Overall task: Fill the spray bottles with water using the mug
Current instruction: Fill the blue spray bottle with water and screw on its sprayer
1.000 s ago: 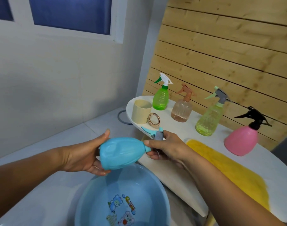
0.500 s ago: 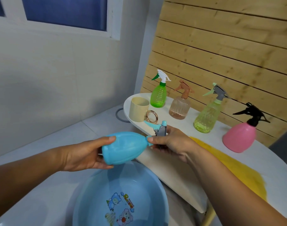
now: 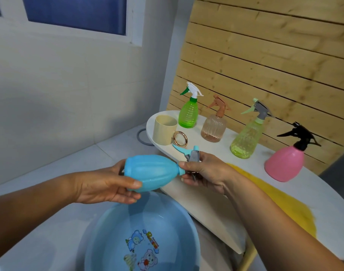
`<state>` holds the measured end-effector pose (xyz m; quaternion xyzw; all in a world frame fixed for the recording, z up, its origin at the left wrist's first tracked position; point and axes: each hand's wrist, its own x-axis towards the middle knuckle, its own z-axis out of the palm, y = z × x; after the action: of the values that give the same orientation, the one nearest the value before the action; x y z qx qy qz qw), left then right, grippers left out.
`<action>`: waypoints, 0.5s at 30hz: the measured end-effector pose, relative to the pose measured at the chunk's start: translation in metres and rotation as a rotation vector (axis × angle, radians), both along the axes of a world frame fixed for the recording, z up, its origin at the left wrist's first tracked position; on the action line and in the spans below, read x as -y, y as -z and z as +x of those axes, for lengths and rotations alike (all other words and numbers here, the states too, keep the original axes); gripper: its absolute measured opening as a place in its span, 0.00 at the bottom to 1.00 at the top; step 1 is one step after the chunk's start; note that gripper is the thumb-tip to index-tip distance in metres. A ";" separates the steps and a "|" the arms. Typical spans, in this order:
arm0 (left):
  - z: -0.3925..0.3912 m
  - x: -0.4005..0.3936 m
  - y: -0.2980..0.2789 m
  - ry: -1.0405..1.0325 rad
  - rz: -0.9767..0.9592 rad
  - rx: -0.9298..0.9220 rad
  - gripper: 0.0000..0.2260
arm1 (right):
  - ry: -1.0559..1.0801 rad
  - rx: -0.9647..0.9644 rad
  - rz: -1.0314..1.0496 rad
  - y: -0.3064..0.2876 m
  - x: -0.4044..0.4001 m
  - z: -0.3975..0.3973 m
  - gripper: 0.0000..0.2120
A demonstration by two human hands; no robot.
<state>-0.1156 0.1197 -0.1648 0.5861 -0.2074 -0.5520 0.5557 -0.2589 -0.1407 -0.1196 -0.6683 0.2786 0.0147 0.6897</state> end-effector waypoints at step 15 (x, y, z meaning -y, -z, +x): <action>0.005 0.005 -0.006 -0.059 0.058 -0.081 0.40 | 0.065 0.182 -0.024 -0.023 0.011 -0.006 0.19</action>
<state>-0.1102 0.1143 -0.1592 0.5850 -0.1514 -0.5645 0.5623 -0.2648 -0.1519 -0.0971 -0.6655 0.2364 -0.0720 0.7043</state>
